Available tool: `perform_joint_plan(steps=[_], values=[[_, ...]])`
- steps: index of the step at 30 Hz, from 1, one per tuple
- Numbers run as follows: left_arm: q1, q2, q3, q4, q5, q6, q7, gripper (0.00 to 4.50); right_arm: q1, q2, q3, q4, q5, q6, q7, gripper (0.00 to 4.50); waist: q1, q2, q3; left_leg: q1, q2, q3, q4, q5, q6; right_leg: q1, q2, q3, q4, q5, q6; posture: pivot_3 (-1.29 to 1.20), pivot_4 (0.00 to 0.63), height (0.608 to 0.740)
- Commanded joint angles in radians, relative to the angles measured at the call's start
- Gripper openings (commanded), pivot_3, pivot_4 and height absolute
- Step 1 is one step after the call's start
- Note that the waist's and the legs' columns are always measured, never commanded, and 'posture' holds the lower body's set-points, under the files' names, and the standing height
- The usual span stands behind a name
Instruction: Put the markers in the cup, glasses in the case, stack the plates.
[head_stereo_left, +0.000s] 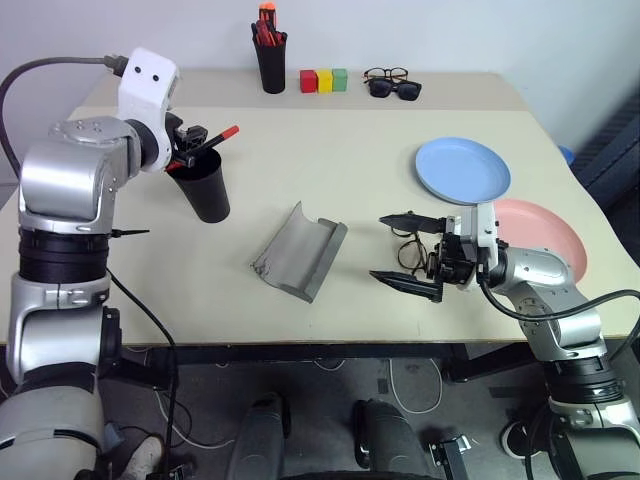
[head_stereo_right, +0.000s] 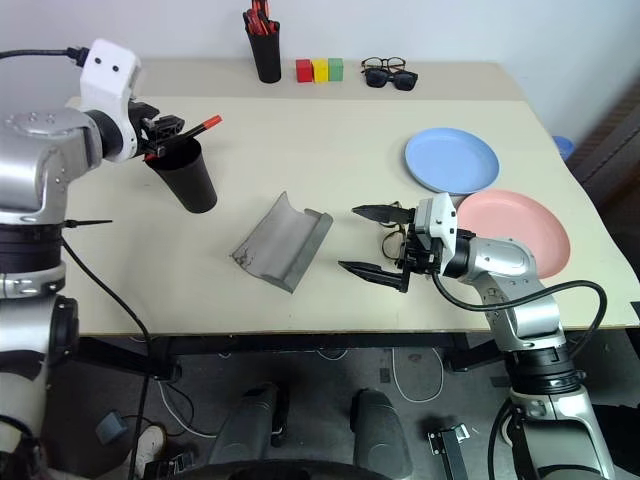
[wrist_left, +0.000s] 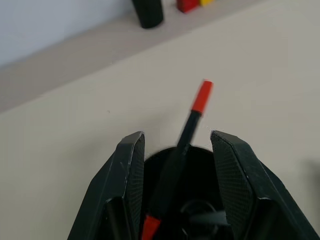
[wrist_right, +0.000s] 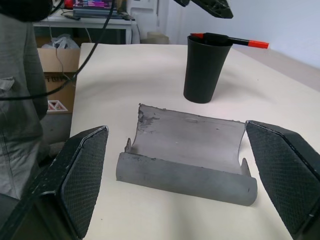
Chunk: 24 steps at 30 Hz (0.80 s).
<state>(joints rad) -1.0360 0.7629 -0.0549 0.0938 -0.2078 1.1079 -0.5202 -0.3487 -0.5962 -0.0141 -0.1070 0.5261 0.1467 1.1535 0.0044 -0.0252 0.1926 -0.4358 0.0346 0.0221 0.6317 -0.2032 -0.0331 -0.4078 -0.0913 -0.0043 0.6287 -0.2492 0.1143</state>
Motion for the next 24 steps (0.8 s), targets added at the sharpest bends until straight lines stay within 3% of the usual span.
perform_joint_plan(steps=[1, 7, 24], values=[[-0.072, 0.052, -0.043, 0.018, 0.008, 0.040, -0.069, 2.08, -0.002, 0.008, -0.015, -0.018, 0.005, -0.019, -0.001, 4.50, 0.000, 0.000, 0.000, 0.000, 0.000, 0.000, 0.000, 0.000, 0.000, 0.000, 0.000, 0.000, 0.000, 0.000, 0.000, 0.00, 0.150, 0.740], [-0.106, 0.108, -0.104, 0.071, 0.026, 0.053, -0.141, 2.08, -0.006, 0.007, -0.019, -0.030, 0.007, -0.007, -0.015, 4.50, -0.002, 0.000, 0.000, 0.000, 0.000, 0.000, 0.000, 0.000, 0.000, 0.000, 0.000, 0.000, 0.000, 0.000, 0.000, 0.00, 0.150, 0.740], [-0.022, 0.128, -0.038, 0.013, -0.020, 0.191, -0.151, 2.08, -0.023, 0.008, -0.012, -0.039, 0.012, 0.017, -0.026, 4.50, -0.007, 0.000, 0.000, 0.000, 0.000, 0.000, 0.001, 0.000, 0.000, 0.000, 0.000, 0.000, 0.001, 0.000, 0.000, 0.00, 0.150, 0.740]])
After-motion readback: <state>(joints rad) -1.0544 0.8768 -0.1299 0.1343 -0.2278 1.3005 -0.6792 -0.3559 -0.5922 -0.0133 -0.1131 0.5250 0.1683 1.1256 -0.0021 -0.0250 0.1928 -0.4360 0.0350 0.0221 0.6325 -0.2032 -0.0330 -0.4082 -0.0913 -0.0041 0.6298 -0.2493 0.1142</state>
